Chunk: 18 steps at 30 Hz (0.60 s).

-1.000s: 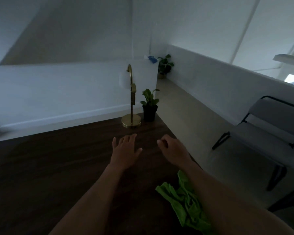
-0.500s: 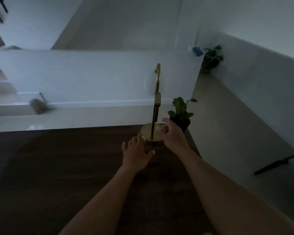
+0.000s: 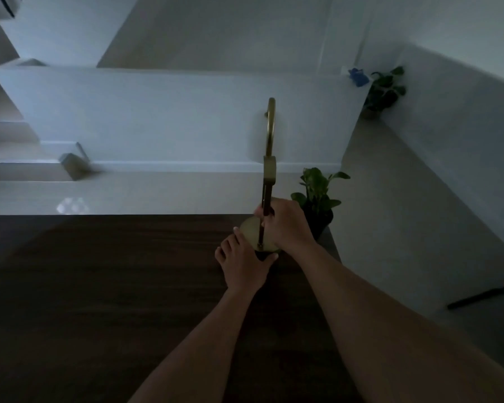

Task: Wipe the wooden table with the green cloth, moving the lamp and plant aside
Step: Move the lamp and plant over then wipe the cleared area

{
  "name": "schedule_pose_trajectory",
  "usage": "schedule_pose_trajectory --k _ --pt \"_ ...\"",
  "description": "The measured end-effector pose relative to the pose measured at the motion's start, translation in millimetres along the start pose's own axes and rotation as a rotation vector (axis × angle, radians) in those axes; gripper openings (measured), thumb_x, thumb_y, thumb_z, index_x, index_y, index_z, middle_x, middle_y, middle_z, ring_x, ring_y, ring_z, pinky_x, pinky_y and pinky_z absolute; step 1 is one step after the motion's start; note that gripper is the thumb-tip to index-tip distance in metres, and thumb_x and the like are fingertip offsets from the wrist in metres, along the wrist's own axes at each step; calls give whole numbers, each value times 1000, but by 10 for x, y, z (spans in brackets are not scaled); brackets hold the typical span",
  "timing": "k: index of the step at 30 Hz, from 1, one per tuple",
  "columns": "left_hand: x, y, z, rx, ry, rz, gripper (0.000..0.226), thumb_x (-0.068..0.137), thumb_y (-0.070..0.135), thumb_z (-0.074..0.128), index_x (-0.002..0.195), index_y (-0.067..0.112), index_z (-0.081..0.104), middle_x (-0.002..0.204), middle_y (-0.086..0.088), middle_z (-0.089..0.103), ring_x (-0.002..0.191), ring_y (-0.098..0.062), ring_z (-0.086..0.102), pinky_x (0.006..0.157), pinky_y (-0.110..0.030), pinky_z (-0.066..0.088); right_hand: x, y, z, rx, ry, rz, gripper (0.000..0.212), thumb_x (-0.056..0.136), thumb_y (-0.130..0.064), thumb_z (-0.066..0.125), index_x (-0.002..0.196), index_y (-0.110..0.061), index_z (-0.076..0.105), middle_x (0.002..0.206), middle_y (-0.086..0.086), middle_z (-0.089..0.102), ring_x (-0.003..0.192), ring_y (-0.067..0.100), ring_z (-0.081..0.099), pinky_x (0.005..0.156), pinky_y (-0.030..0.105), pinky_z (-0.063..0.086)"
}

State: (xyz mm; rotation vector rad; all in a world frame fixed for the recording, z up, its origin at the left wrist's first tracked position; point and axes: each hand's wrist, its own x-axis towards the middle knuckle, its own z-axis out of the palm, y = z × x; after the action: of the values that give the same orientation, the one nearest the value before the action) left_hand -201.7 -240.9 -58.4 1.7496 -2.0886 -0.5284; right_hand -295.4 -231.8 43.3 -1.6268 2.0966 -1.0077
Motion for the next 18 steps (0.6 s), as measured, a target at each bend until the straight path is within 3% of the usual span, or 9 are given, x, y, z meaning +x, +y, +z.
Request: schedule_pose_trajectory --k 8,11,14,18 --pt "-83 -209 -143 35 39 14 109 71 76 56 150 9 20 146 -11 36 135 -29 31 115 -47 20 -28 -232 37 5 -24 25 16 94 -12 57 98 -9 72 92 2 73 86 14 67 83 32 56" --pt "-44 -442 -356 50 45 18 109 71 76 57 150 11 19 146 -11 35 135 -29 31 115 -48 20 -45 -472 177 -5 -46 7 18 95 -12 54 99 -10 72 90 -3 70 84 10 65 82 28 54" --pt "10 -828 -627 51 47 18 110 70 74 60 150 11 20 147 -11 34 136 -29 30 115 -50 20 -81 -804 427 -17 -75 -24 18 96 -13 52 97 -13 70 86 -7 65 80 6 61 79 23 51" --pt "47 -1483 -1008 89 84 -4 108 70 74 61 150 13 20 147 -10 34 136 -28 30 115 -50 19 -120 -1294 931 13 -95 -16 17 96 -15 51 91 -17 67 87 -4 65 84 11 64 80 28 52"
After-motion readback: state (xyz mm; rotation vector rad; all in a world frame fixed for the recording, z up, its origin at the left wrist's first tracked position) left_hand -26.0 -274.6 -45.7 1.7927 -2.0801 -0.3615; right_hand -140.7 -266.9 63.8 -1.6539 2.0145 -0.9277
